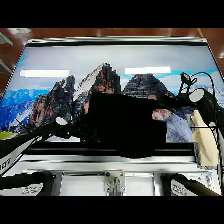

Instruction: Fold the shirts.

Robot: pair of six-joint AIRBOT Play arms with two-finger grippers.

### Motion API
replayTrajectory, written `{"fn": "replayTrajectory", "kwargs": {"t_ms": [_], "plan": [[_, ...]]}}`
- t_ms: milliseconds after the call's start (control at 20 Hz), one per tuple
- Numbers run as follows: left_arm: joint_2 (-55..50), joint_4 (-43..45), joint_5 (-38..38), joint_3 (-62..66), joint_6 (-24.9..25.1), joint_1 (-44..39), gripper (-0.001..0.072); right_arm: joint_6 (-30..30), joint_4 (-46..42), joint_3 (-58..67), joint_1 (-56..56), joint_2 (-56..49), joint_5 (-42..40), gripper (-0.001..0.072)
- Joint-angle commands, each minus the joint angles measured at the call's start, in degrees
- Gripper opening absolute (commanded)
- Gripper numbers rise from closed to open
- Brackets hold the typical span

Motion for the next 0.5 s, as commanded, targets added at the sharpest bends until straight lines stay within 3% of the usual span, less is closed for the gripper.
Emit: {"fn": "replayTrajectory", "kwargs": {"t_ms": [0, 50, 150, 350, 450], "plan": [[-1.18, -4.07, 5.55, 2.84, 1.44, -1.16, 0.0076, 0.04, -0.02, -0.02, 0.02, 0.07, 1.11, 0.0062], [-0.72, -3.85, 5.14, 4.57, 4.39, -1.01, 0.0038, 0.02, 0.00, 0.00, 0.02, 0.07, 1.55, 0.0062], [2.19, 1.09, 3.52, 8.61, 4.07, 0.57, 0.0036, -0.90, -0.07, 0.13, 0.02, 0.87, 1.46, 0.0062], [18.18, 31.71, -7.10, 22.40, -10.47, 11.50, 0.0036, -6.91, -3.65, 7.74, -0.04, 8.85, 1.16, 0.0062], [26.88, 43.17, -15.61, 34.71, -12.11, 19.58, 0.0037, -6.82, -8.26, 14.88, -0.04, 14.93, 1.09, 0.0062]]}}
